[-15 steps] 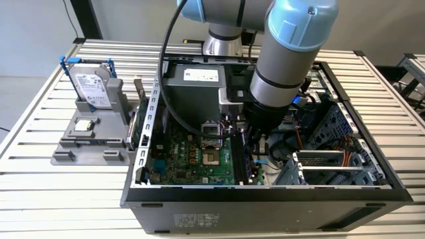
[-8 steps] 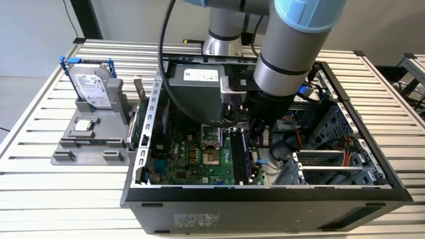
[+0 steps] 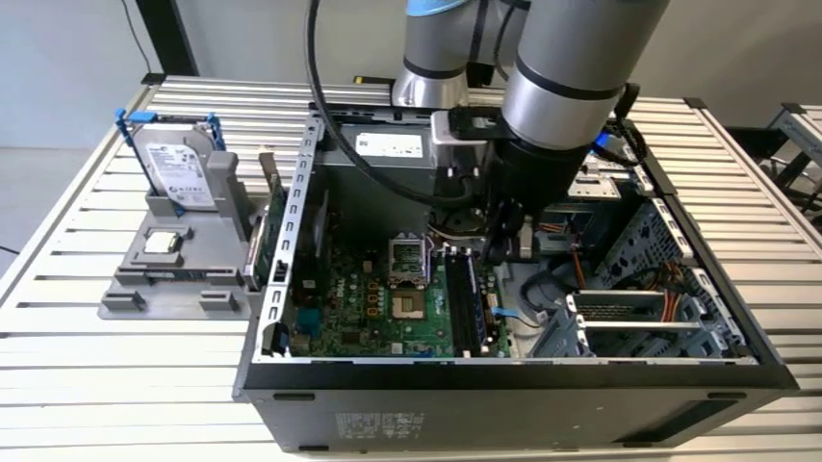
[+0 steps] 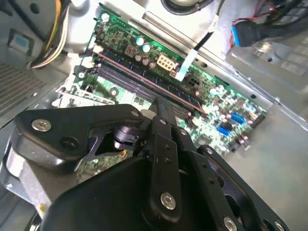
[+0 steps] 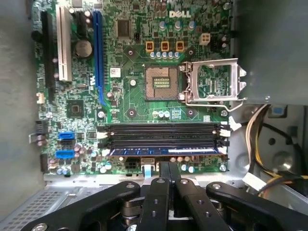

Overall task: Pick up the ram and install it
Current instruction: 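Press down the ram until it locks into place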

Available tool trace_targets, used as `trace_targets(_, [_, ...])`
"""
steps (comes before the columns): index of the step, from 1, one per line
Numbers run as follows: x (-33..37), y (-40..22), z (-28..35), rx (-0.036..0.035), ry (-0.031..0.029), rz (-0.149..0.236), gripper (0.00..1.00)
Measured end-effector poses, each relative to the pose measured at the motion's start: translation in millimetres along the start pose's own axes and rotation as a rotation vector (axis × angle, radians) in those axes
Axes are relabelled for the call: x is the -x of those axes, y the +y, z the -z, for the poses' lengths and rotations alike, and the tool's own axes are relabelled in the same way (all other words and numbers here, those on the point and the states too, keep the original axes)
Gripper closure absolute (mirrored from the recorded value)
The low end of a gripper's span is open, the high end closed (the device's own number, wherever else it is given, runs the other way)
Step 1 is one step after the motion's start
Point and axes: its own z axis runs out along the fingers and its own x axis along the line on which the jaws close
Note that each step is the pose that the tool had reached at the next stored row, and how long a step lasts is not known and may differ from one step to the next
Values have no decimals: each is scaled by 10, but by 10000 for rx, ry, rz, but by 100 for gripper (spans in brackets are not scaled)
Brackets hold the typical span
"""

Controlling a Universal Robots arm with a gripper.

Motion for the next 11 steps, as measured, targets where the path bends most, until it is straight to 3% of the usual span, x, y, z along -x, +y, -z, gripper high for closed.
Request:
trace_targets(4, [2,2,152,0,2,1,100])
trace_targets(11, [1,1,157,2,1,1,100])
